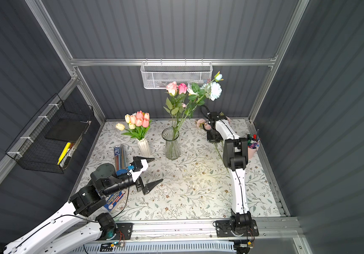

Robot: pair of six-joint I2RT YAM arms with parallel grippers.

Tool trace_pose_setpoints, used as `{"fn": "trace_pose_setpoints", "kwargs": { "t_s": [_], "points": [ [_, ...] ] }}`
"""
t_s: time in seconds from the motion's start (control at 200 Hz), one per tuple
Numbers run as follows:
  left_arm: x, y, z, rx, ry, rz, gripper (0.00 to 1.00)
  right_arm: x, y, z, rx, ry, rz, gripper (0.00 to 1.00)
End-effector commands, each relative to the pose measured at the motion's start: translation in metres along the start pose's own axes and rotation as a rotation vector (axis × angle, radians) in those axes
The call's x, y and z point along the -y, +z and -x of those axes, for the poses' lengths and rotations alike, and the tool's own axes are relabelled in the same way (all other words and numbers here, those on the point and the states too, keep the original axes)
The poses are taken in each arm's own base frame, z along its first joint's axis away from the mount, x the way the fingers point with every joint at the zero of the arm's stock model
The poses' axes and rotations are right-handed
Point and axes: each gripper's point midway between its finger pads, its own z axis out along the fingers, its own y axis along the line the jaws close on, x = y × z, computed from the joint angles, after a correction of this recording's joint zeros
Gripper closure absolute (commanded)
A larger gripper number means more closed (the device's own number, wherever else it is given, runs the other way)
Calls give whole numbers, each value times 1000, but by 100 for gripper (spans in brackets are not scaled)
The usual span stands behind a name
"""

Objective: Pick out pink flowers from the vase
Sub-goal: Place the flower at the center of the board.

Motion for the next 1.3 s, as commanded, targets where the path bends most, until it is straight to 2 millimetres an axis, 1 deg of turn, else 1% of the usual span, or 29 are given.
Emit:
{"fn": "trace_pose_setpoints", "kwargs": {
  "t_s": [0.0, 0.075, 0.15, 0.315, 0.49, 0.595, 0.655, 0.785, 0.915, 0.981, 1.101, 1.186, 1.296],
  "points": [
    [3, -1, -2, 3, 17, -8, 1, 10, 22, -15, -87, 141, 41, 81],
    [2, -1, -2, 4, 17, -5, 1, 13, 22, -13, -88, 187, 55, 82],
    [2, -1, -2, 4, 20, -3, 1, 16, 22, -12, -79, 195, 43, 84],
    [2, -1, -2, 6, 20, -3, 1, 20, 17, -6, -47, 256, 50, 86],
    [2, -1, -3, 1, 20, 0, 1, 28, 15, 2, -7, 373, 75, 89],
    [1, -1, -3, 1, 20, 2, 1, 29, 11, 8, 29, 426, 106, 89],
    [1, -1, -4, 0, 20, 2, 1, 26, 5, 10, 44, 429, 124, 85],
    [2, -1, -3, 2, 21, 1, 1, 25, -19, 13, 109, 404, 164, 76],
    [1, -2, -3, 1, 23, 6, 1, 25, -46, 9, 178, 362, 196, 70],
    [1, -2, -2, 4, 24, 6, 1, 26, -64, 6, 213, 345, 208, 67],
    [-3, -3, -2, -2, 24, 28, 1, 30, -97, -2, 290, 339, 220, 65],
    [-9, -2, -1, -10, 18, 58, 1, 38, -122, -9, 343, 353, 208, 64],
    [-22, -6, 14, 5, -13, 125, 1, 43, -154, -19, 437, 376, 231, 64]
  ]
}}
